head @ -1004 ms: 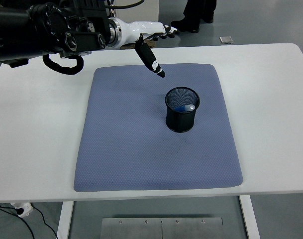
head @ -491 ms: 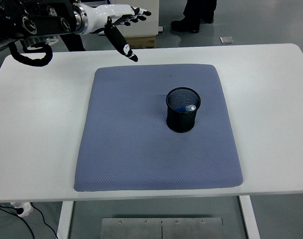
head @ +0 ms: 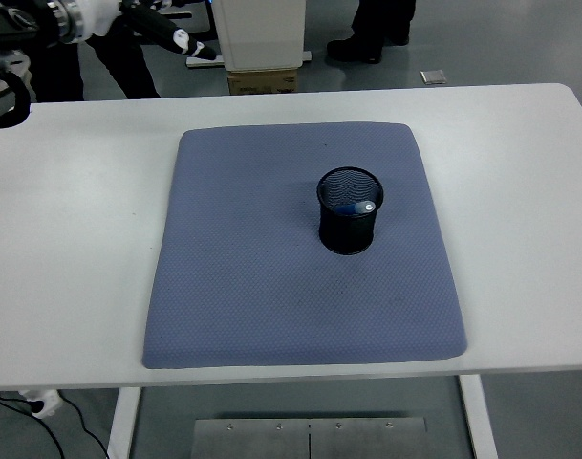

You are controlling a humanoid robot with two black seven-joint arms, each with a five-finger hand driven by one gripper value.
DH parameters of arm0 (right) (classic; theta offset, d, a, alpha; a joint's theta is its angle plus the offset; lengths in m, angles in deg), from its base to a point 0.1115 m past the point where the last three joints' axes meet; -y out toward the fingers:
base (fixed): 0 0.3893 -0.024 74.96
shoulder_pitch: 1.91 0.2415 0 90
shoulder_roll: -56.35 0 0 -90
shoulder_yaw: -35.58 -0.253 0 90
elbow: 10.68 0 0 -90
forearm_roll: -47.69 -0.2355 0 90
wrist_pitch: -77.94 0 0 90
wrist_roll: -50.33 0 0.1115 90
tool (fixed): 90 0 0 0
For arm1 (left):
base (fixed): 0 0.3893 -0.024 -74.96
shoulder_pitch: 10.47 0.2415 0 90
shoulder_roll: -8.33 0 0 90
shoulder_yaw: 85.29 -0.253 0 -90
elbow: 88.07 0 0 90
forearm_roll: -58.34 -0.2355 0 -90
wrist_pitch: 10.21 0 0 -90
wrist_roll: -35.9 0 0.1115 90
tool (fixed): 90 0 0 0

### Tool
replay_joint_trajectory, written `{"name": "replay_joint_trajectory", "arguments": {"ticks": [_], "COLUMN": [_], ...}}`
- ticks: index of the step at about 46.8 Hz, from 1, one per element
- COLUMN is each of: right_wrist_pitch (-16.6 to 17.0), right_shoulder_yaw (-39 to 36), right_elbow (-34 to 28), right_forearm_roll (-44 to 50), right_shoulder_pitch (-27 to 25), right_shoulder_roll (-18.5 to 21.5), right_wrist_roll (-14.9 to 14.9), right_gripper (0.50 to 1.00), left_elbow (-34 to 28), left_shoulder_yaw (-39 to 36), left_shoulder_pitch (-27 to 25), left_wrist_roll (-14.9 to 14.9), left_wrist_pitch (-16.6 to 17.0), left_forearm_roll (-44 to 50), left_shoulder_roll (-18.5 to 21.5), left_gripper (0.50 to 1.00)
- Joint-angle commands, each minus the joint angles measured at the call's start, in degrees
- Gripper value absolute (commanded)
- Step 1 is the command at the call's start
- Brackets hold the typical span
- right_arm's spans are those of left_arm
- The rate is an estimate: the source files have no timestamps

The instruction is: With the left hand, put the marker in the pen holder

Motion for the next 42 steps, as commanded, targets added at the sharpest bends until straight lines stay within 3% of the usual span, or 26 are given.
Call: {"name": "replay_joint_trajectory", "arguments": {"ticks": [1,15,22,23,42], "right_wrist_pitch": [-0.01,-0.01,-0.01,-0.01,-0.01], "right_shoulder_yaw": [0.02,0.02,0.02,-0.07,0.02], "right_elbow": [-0.05,0.04,0.04,0.04,-0.04], "right_forearm_roll": [0.01,0.01,0.01,0.01,0.01], "right_shoulder_pitch": [0.01,0.01,0.01,0.01,0.01], "right_shoulder_roll": [0.0,0.0,0.0,0.0,0.0], "right_wrist_roll": [0.0,0.0,0.0,0.0,0.0], "right_gripper": [1.0,1.0,1.0,1.0,1.0], "left_elbow": [0.79,2.1,4.04,4.39,5.18], "left_shoulder_yaw": [2.69,14.37,20.98,23.24,34.33], "left_shoulder_pitch": [2.57,10.22,15.06,17.58,28.77], "left_wrist_roll": [-0.02,-0.02,-0.02,-0.02,-0.63], "left_wrist_pitch": [-0.15,-0.32,-0.41,-0.41,-0.23], "left_forearm_roll": [-0.05,-0.14,-0.23,-0.32,0.47], "left_shoulder_roll": [1.64,7.53,9.03,9.55,10.87], "left_gripper": [1.0,1.0,1.0,1.0,1.0]}}
